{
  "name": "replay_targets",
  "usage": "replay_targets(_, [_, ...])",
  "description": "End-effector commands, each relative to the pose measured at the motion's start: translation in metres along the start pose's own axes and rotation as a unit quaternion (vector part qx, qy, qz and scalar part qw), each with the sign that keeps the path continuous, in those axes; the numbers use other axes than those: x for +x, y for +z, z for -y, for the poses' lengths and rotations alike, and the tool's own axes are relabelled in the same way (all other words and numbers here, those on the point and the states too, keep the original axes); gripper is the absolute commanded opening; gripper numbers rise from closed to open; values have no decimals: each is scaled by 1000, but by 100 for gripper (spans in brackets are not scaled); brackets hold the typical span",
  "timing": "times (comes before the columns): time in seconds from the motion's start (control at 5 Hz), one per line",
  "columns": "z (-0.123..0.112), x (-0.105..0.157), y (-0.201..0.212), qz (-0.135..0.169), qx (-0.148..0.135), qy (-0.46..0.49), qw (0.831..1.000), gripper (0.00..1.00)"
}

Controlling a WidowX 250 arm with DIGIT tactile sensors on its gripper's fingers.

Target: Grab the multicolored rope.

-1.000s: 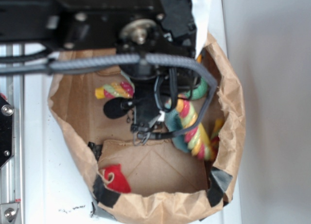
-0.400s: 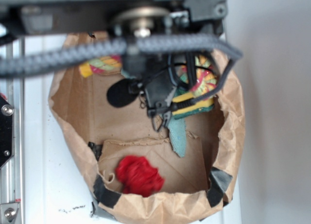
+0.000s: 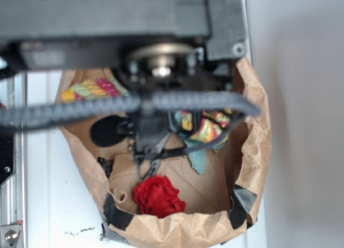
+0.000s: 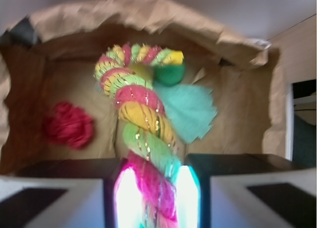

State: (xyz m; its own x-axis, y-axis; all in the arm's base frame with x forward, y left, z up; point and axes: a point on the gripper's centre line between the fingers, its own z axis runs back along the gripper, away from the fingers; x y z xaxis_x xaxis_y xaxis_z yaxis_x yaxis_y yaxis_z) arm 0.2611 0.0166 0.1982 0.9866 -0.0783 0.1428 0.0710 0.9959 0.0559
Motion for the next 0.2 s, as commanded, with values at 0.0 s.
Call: replay_targets(0.0, [24,-2,21,57,18,-21,998,0])
